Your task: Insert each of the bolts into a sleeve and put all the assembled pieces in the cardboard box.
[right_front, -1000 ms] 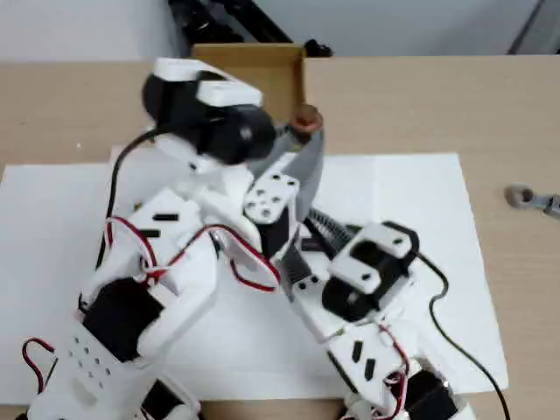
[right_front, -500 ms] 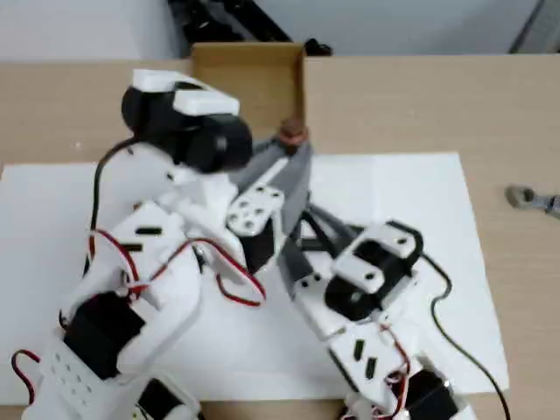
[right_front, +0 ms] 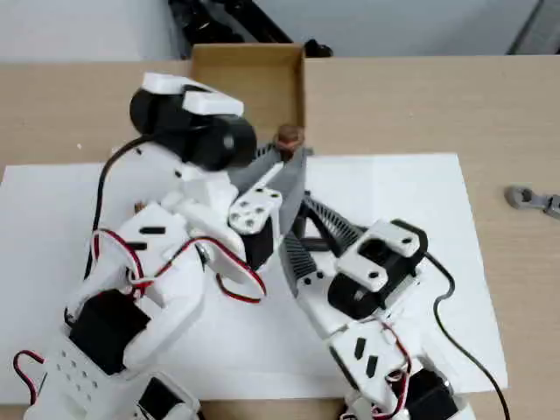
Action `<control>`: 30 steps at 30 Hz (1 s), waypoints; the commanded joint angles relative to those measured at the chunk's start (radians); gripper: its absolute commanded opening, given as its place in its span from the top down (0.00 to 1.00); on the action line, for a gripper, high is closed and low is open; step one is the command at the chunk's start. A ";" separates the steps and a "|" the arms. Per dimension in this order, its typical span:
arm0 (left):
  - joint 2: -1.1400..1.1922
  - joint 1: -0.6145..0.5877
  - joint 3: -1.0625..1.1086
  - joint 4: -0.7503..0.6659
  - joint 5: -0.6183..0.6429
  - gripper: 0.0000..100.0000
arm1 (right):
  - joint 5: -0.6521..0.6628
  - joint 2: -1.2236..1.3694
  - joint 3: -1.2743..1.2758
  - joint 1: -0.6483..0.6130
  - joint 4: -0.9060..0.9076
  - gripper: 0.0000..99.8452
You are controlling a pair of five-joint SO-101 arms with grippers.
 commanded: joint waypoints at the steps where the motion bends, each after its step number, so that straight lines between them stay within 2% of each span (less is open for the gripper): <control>1: -0.015 -0.003 0.001 -0.034 0.008 1.00 | 0.005 -0.012 -0.012 0.012 -0.025 1.00; 6: -0.015 0.003 -0.004 -0.035 0.015 1.00 | -0.012 -0.012 -0.012 0.012 -0.025 1.00; 9: -0.018 0.003 -0.005 -0.035 0.063 1.00 | -0.038 -0.007 -0.012 0.012 -0.025 1.00; 26: -0.015 0.005 -0.015 -0.009 0.064 1.00 | -0.040 -0.004 -0.012 0.012 -0.025 1.00; 30: -0.015 0.049 -0.013 -0.008 0.063 1.00 | -0.038 -0.004 -0.012 0.012 -0.025 1.00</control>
